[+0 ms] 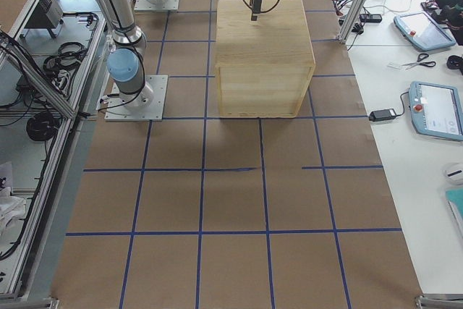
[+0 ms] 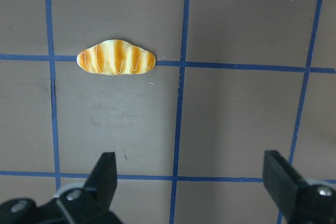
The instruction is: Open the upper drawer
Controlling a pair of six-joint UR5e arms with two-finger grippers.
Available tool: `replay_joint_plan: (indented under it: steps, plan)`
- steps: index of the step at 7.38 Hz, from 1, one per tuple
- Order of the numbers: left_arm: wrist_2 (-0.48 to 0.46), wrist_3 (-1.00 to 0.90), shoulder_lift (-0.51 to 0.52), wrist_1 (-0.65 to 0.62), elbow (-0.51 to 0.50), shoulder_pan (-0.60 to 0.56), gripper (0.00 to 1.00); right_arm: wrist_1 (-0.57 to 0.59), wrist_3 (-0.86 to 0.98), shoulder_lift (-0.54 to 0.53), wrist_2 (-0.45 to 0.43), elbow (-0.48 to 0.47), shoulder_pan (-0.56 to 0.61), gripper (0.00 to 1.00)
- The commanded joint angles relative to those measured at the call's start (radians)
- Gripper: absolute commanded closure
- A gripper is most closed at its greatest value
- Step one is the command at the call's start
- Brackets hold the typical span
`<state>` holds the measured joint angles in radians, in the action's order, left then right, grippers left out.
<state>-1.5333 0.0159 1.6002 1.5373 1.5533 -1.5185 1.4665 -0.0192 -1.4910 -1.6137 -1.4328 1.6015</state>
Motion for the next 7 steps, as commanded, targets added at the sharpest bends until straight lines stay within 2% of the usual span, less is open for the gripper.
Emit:
replay_joint_plan:
  steps: [1,7]
  plan:
    - [0.001,0.001,-0.003,0.000,-0.001,0.000,0.00,0.000,0.001,0.000,0.000,0.000,0.000,0.00]
    - [0.004,0.001,-0.006,0.010,-0.021,0.000,0.00,0.000,0.001,0.000,0.000,-0.001,0.000,0.00]
